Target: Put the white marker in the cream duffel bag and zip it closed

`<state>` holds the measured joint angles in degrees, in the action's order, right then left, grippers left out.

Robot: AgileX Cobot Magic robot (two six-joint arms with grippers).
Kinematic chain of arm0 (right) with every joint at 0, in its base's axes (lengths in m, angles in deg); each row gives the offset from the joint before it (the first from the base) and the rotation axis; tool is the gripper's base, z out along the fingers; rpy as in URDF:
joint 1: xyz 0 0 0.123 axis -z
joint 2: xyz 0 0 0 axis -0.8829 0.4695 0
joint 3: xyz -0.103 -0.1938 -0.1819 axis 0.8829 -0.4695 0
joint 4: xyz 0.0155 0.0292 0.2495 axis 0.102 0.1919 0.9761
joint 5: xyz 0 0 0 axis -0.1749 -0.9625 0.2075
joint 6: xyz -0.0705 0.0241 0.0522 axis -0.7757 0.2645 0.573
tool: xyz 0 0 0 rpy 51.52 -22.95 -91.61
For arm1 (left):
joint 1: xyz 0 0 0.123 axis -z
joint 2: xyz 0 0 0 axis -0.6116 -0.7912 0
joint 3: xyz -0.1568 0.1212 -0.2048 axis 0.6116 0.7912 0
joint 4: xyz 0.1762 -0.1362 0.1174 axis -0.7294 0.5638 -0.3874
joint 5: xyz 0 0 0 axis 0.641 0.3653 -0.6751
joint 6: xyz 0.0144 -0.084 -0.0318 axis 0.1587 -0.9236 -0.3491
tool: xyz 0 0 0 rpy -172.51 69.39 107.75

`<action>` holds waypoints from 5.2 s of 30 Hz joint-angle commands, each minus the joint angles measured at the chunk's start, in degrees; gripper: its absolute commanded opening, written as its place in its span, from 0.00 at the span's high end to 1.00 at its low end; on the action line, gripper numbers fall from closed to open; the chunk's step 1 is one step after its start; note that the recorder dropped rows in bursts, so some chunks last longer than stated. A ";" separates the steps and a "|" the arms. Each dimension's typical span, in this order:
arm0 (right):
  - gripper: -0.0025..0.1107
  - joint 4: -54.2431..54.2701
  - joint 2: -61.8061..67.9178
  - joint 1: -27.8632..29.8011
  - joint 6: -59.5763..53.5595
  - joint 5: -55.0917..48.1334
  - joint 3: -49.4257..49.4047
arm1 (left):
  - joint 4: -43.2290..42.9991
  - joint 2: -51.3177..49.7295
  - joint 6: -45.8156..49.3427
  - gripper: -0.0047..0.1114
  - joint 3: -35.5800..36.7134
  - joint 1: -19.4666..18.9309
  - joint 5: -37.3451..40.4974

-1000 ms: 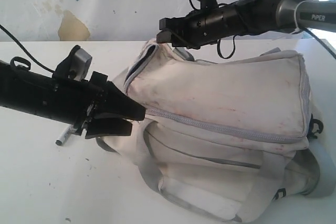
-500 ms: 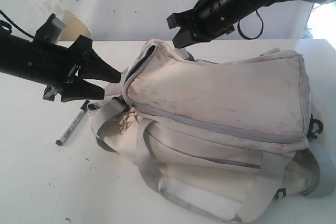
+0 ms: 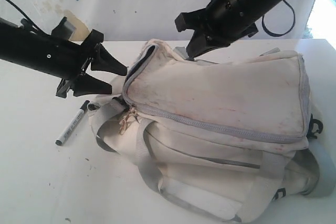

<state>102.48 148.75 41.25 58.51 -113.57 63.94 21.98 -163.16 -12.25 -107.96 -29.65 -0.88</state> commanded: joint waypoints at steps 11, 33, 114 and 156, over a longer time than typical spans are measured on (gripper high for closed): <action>0.98 -0.03 -4.45 -10.06 2.36 3.71 -7.72 | 6.83 -4.61 0.86 0.62 -1.42 0.04 3.34; 0.98 -4.96 -4.55 -15.32 15.55 2.39 -8.41 | 11.14 -6.93 4.82 0.52 -1.42 -1.87 9.20; 0.54 -17.91 2.21 -23.51 32.13 29.55 -13.49 | 30.89 -10.17 -3.93 0.96 -0.76 -0.02 10.93; 0.90 -22.31 9.05 -23.31 30.53 45.82 -15.45 | 30.86 -10.17 -5.60 0.96 -0.76 -0.02 10.93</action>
<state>81.24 157.81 17.97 89.75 -68.81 48.60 51.82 -173.83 -17.84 -108.86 -29.58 8.82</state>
